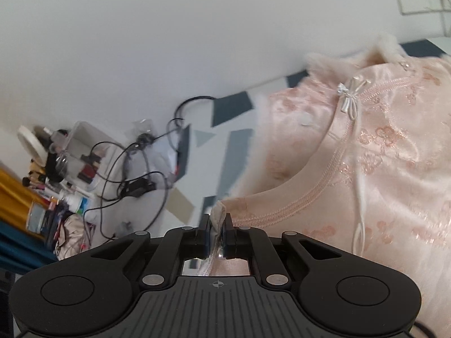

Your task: Fold clothes

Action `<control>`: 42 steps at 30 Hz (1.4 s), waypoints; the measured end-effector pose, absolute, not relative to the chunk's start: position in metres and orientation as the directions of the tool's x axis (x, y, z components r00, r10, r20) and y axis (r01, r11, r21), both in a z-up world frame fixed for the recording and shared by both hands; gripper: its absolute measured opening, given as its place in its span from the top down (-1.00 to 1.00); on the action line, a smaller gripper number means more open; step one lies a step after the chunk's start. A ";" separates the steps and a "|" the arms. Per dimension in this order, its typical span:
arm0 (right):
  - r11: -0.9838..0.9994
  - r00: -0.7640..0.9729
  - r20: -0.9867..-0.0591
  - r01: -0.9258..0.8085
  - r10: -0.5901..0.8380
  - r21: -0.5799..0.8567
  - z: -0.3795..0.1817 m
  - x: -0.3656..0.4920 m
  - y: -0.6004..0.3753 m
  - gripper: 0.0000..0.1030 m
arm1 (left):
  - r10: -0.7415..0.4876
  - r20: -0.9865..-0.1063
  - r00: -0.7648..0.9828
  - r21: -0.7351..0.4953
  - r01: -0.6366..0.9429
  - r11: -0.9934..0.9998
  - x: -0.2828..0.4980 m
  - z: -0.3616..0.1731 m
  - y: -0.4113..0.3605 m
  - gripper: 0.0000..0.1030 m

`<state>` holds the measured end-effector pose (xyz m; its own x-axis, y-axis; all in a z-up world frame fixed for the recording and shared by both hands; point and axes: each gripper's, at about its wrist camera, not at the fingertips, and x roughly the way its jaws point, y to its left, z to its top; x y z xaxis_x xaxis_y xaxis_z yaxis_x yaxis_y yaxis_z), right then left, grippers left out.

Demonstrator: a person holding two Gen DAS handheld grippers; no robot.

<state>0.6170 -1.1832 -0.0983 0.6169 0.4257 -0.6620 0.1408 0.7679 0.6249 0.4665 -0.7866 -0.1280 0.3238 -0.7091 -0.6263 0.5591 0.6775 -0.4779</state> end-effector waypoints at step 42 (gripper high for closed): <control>0.937 0.552 -0.829 0.329 -0.091 0.116 -0.182 0.723 -1.302 -0.28 | -0.398 -0.816 0.419 -0.269 0.333 0.904 0.527 -0.114 -0.772 -0.07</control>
<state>0.7227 -1.3025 -0.1821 0.5517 -0.0914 -0.8290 0.3292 0.9371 0.1157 0.5273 -0.7721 -0.1140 0.4191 -0.3977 -0.8162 0.3335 0.9035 -0.2691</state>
